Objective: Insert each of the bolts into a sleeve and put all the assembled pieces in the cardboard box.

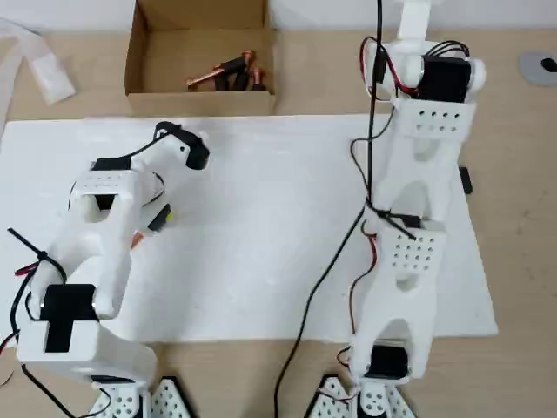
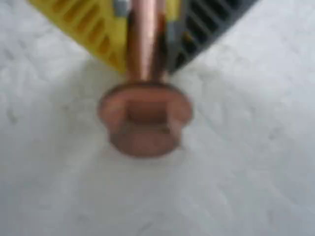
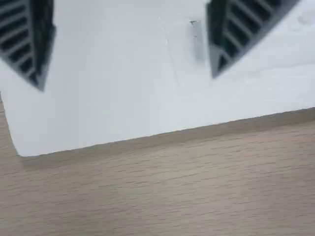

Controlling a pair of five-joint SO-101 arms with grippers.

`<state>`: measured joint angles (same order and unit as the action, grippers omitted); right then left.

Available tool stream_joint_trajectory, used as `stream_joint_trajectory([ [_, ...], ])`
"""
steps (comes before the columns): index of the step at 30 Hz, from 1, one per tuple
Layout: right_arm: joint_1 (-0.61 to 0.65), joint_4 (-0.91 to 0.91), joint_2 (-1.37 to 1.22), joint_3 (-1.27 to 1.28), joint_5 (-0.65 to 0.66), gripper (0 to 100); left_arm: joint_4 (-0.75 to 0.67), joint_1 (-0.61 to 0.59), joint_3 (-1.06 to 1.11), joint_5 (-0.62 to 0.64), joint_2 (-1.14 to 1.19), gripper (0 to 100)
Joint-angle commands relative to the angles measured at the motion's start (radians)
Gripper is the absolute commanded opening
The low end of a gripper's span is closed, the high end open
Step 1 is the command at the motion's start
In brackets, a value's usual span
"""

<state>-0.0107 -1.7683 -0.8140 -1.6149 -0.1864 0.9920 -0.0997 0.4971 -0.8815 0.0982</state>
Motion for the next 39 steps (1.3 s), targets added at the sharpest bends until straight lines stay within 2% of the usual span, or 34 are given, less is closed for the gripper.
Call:
stream_joint_trajectory([
  [1, -0.019, -0.018, 0.01, -0.051, -0.008, 24.6, 0.003, -0.003, -0.023, 0.003, 0.019, 1],
  [4, -0.019, -0.018, 0.013, -0.051, -0.008, 24.6, 0.034, -0.018, -0.052, 0.029, 0.01, 1],
  [8, -0.016, -0.02, 0.087, -0.05, -0.005, 24.6, 0.143, -0.049, -0.195, 0.149, -0.025, 1],
  [12, 0.001, -0.023, 0.225, -0.024, -0.008, 24.6, 0.209, -0.052, -0.27, 0.252, -0.203, 1],
  [15, 0.045, -0.025, 0.358, 0.102, -0.006, 24.3, 0.212, -0.037, -0.256, 0.333, -0.404, 1],
  [17, 0.077, -0.025, 0.486, 0.236, -0.005, 20.8, 0.212, -0.023, -0.222, 0.393, -0.542, 1],
  [23, 0.153, -0.02, 0.9, 0.751, -0.008, 0.8, 0.189, 0.003, -0.061, 0.614, -0.923, 1],
  [30, 0.148, -0.018, 1.323, 1.33, -0.008, 1.0, 0.123, 0.006, 0.196, 0.755, -1.3, 1],
  [39, 0.148, 0.195, 1.859, 2.038, -0.002, 1.0, -0.118, 0.043, 0.499, 0.749, -1.696, 1],
])
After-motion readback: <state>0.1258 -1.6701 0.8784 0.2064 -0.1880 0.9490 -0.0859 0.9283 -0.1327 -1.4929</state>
